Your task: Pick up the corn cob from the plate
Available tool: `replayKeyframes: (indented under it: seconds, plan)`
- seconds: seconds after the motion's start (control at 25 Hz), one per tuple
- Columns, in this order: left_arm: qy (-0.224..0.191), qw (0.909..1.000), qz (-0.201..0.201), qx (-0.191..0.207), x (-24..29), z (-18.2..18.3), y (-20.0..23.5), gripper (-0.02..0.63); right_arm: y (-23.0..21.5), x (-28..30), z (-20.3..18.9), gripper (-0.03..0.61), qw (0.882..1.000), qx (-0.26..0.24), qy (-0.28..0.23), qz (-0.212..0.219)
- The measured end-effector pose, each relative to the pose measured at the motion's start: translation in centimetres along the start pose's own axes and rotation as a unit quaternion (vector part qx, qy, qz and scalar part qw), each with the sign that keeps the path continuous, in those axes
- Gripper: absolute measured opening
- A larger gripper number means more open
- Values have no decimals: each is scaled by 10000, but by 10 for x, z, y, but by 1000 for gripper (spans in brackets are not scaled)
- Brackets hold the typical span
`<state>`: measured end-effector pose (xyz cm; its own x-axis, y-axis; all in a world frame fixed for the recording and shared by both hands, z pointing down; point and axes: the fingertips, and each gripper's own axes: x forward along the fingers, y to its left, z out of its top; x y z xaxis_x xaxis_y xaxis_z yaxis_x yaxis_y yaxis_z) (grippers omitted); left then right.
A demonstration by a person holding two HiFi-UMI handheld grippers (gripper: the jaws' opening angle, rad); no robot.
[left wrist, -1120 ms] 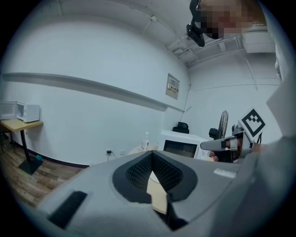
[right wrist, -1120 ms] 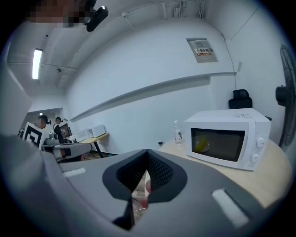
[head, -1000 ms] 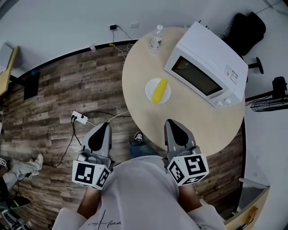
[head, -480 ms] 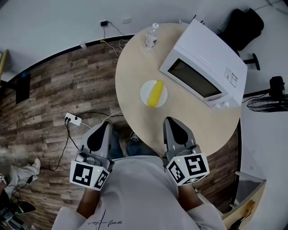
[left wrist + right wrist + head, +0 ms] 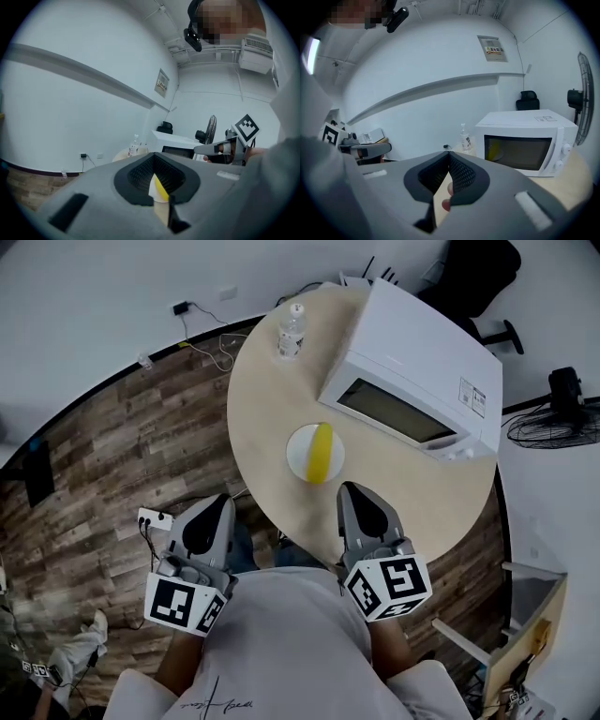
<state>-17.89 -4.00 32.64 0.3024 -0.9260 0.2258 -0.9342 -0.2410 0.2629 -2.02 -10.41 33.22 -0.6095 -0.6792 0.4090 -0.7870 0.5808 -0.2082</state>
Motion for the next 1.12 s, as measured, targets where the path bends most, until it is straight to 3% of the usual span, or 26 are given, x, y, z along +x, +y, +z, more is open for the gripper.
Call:
replayKeyframes:
  seconds: [0.44, 0.8, 1.12]
  plan:
    - [333, 9986, -365, 160, 36, 0, 21, 2, -18, 37, -15, 34, 9978, 399, 277, -442]
    - [470, 9985, -276, -16, 51, -3, 28, 1, -38, 57, -35, 57, 9936, 659, 604, -688]
    - [666, 9975, -221, 66, 47, 1, 30, -2, -43, 72, -43, 61, 9896, 826, 828, -836]
